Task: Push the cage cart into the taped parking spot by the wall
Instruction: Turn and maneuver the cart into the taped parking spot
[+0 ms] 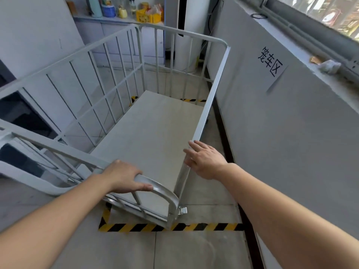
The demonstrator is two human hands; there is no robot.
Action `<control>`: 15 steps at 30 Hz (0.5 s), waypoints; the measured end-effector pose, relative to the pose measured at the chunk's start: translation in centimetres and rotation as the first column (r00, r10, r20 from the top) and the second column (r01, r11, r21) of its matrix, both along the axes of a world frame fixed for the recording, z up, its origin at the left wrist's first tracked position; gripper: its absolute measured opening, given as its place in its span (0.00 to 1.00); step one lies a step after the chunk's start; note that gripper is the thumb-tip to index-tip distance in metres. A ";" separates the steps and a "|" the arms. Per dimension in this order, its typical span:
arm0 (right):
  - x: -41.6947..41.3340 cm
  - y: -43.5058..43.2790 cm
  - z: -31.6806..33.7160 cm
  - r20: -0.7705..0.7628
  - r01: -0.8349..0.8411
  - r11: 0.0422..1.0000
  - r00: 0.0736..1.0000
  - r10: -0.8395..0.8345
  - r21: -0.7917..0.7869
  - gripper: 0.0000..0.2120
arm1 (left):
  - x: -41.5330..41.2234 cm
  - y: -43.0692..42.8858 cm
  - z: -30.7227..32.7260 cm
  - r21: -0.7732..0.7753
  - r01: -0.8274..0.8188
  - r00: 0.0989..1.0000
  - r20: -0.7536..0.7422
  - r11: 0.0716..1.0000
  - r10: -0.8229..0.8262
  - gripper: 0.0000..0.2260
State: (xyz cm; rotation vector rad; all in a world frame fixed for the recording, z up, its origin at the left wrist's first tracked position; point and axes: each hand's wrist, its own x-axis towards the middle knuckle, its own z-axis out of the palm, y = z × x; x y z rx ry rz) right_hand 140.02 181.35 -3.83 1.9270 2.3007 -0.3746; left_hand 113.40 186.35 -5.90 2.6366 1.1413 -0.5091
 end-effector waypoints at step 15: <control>2.5 3.0 -0.2 0.204 -0.201 0.966 0.951 0.233 -0.163 0.31 | 2.8 -0.7 0.3 -0.016 -0.007 1.000 0.013 1.000 0.008 0.34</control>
